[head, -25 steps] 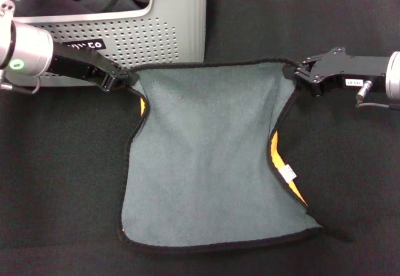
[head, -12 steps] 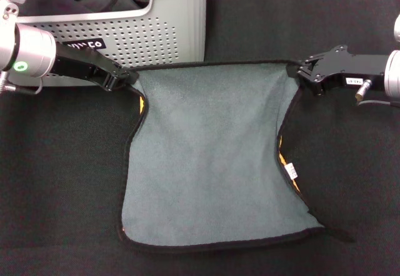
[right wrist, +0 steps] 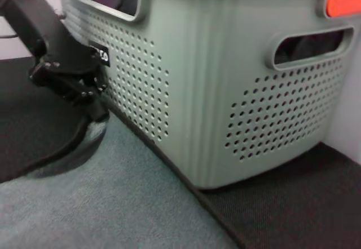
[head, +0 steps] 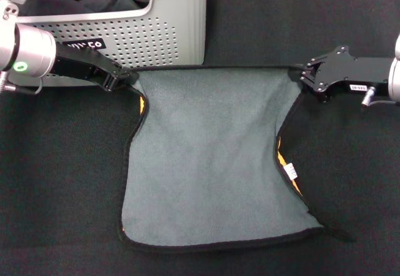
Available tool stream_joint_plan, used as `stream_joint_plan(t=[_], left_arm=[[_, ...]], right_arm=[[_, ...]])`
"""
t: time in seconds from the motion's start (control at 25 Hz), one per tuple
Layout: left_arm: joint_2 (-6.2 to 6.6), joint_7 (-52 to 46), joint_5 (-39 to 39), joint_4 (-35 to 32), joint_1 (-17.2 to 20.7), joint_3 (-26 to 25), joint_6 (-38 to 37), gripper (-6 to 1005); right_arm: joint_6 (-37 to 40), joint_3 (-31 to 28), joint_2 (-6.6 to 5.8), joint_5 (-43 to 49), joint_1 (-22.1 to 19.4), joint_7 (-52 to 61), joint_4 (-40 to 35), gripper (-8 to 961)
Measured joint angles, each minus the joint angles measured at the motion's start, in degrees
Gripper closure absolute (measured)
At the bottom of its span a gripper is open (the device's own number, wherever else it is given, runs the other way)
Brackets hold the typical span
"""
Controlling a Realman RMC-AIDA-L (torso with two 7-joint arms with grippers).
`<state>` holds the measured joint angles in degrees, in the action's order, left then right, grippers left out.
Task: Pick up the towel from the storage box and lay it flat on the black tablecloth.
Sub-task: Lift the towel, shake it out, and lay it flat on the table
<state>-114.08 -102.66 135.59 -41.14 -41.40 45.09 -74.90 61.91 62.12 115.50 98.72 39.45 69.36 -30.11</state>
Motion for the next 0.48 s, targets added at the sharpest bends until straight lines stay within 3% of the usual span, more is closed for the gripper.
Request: stream_joint_plan(t=[0.48], left_arm=[[-0.07,-0.1,-0.4,0.5,0.0,-0.1,-0.3,976]], right_arm=[[-1.7,-0.5,-0.62,-0.4,-0.3,-8.8,-1.5,866]])
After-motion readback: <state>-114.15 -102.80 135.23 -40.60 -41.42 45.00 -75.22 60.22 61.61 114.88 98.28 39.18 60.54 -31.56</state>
